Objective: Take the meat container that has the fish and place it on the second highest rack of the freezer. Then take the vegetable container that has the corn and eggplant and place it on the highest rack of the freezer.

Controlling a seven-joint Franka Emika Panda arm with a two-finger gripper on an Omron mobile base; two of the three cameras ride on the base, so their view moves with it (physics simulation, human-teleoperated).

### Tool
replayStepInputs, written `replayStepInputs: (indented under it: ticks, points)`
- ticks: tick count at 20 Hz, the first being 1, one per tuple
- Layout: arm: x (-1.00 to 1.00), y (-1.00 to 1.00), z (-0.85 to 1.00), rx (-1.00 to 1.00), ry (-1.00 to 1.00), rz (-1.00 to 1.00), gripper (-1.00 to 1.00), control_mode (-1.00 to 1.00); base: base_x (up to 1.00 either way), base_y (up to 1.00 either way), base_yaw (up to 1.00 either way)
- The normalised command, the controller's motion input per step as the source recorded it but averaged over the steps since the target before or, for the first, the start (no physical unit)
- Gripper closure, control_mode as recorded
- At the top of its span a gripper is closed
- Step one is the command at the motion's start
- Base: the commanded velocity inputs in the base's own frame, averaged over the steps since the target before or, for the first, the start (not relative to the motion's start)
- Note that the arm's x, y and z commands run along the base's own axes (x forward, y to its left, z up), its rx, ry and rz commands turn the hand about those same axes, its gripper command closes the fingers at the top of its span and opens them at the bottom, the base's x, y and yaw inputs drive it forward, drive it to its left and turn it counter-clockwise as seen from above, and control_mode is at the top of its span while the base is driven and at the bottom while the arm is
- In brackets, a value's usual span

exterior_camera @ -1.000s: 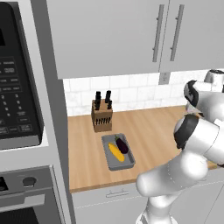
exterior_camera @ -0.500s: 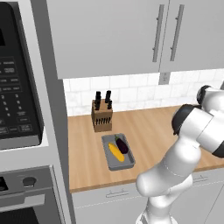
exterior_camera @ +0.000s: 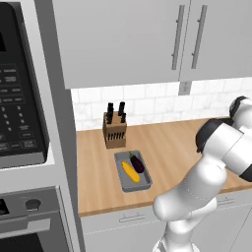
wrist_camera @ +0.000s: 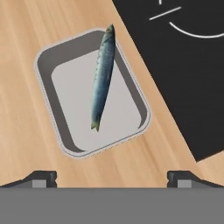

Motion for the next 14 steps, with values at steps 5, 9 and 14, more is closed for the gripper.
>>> replayStepInputs:
  ticks: [5, 9, 14]
  points:
    - [0.00, 0.00, -0.18, 0.00, -0.02, -0.01, -1.00, -1.00, 0.00, 0.00, 0.00]
    - [0.03, 0.00, -0.13, -0.04, 0.08, -0.04, -1.00, -1.00, 0.00, 0.00, 0.00]
    - [0.13, -0.02, -0.23, 0.00, 0.01, -0.03, -1.00, -1.00, 0.00, 0.00, 0.00]
